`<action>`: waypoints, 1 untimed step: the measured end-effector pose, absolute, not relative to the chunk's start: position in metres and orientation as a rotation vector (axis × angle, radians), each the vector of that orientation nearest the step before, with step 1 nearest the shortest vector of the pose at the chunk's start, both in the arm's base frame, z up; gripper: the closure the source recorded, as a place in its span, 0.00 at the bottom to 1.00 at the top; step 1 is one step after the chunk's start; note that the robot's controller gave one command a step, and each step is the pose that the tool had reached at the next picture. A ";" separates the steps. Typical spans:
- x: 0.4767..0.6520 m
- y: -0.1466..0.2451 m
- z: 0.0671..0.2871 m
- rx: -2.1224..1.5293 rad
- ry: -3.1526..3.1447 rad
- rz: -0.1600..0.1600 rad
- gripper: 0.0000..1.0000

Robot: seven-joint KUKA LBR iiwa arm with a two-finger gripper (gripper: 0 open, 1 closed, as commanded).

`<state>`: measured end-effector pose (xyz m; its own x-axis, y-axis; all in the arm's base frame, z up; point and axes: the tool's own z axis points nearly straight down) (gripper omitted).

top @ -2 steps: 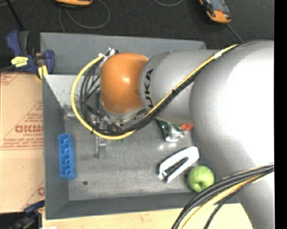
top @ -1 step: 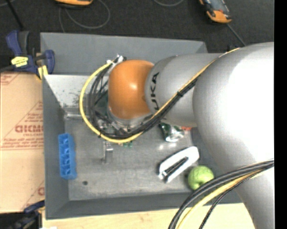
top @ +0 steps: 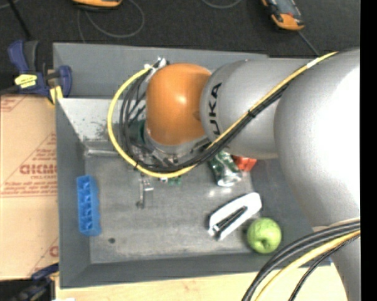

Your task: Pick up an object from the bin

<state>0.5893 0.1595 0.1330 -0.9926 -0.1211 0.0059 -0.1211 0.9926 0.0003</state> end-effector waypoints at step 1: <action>0.592 0.110 0.169 0.132 -3.144 -0.004 0.00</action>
Offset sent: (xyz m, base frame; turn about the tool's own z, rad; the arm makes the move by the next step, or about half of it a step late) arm -0.0789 -0.0352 0.0735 0.0075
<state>0.5921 0.1102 0.1687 -0.9964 -0.0841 -0.0052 -0.0841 0.9965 0.0023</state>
